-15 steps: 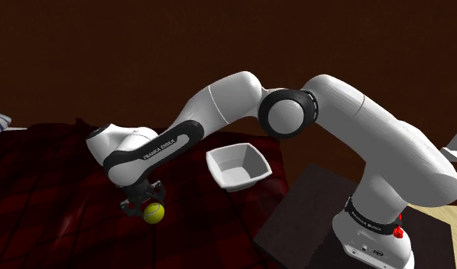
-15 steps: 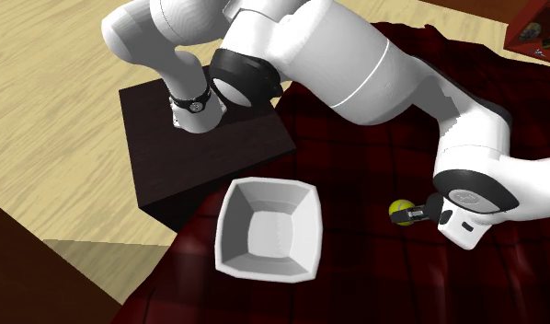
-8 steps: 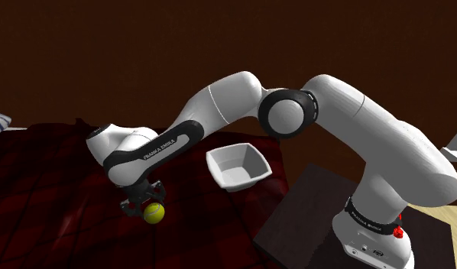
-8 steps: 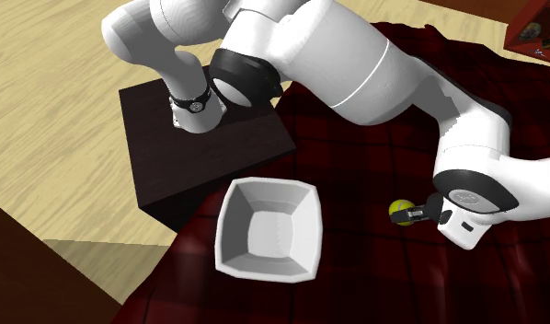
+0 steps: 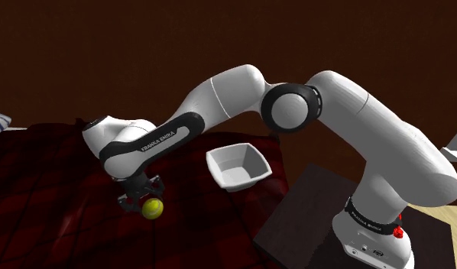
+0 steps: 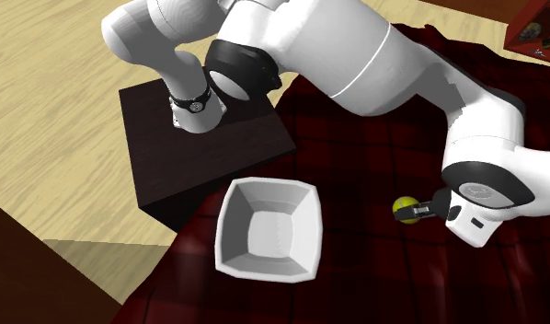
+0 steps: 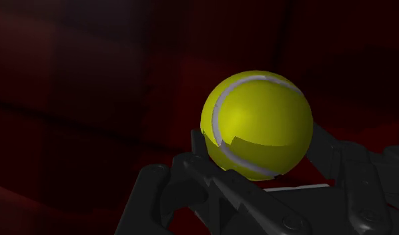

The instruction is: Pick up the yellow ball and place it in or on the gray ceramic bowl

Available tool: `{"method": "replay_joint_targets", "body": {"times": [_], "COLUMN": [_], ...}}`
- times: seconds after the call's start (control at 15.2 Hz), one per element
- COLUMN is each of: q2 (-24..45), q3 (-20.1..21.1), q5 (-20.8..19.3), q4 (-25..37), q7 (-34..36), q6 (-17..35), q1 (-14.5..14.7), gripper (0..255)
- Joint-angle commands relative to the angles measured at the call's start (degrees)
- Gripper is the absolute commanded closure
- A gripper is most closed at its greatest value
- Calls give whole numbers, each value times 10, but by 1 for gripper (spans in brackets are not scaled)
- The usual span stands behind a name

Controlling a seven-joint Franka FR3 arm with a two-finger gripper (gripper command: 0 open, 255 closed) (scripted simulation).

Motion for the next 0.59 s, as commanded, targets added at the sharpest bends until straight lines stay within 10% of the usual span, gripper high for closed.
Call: {"method": "replay_joint_targets", "body": {"times": [0.0, 0.53], "q2": [-9, -39], "q3": [2, 8], "q5": [2, 9], "q4": [0, 9], "q7": [0, -2], "q6": [-9, -47], "q1": [-1, -2], "gripper": [255, 255]}}
